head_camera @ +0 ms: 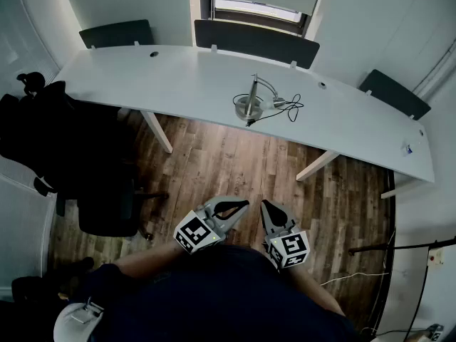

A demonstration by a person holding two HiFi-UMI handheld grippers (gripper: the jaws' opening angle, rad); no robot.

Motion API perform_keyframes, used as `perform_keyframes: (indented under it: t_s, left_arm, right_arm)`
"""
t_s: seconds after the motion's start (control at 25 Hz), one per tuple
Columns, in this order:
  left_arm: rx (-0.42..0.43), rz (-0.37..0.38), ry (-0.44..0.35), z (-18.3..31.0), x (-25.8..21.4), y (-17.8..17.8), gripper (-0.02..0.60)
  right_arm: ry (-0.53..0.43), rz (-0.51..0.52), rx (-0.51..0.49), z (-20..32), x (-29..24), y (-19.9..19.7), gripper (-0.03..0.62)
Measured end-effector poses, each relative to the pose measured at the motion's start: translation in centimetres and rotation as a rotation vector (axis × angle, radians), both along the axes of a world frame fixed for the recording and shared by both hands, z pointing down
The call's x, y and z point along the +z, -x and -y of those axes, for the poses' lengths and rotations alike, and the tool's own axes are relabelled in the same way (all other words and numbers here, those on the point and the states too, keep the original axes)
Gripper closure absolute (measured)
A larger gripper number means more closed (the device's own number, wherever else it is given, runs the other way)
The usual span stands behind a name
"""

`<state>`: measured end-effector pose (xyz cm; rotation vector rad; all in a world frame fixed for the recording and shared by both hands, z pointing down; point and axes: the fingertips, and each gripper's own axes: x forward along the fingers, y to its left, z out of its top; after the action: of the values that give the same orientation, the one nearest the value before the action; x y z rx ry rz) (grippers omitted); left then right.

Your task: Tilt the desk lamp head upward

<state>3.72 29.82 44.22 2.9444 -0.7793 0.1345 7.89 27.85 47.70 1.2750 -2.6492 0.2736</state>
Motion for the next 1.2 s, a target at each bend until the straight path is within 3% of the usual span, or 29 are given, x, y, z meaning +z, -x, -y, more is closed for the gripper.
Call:
perform_keyframes:
  t_s: [0.6,0.92,1.2]
  left_arm:
    - [-0.035,0.022,0.014,1.1,0.5,-1.0,0.575]
    - [-0.113,0.016,0.006,2.3,0.6,-3.7,0.575]
    - [-0.169,0.002,0.018,5.0,1.6,-3.9,0.575]
  right_arm:
    - [-0.002,0.029,-0.047,0.6,0.1,-0.4,0.586]
    - [-0.037,0.038,-0.085,1.4,0.7,-4.1,0.586]
    - [-0.003,0.056,-0.063,4.0,2.2,-5.9,0.586]
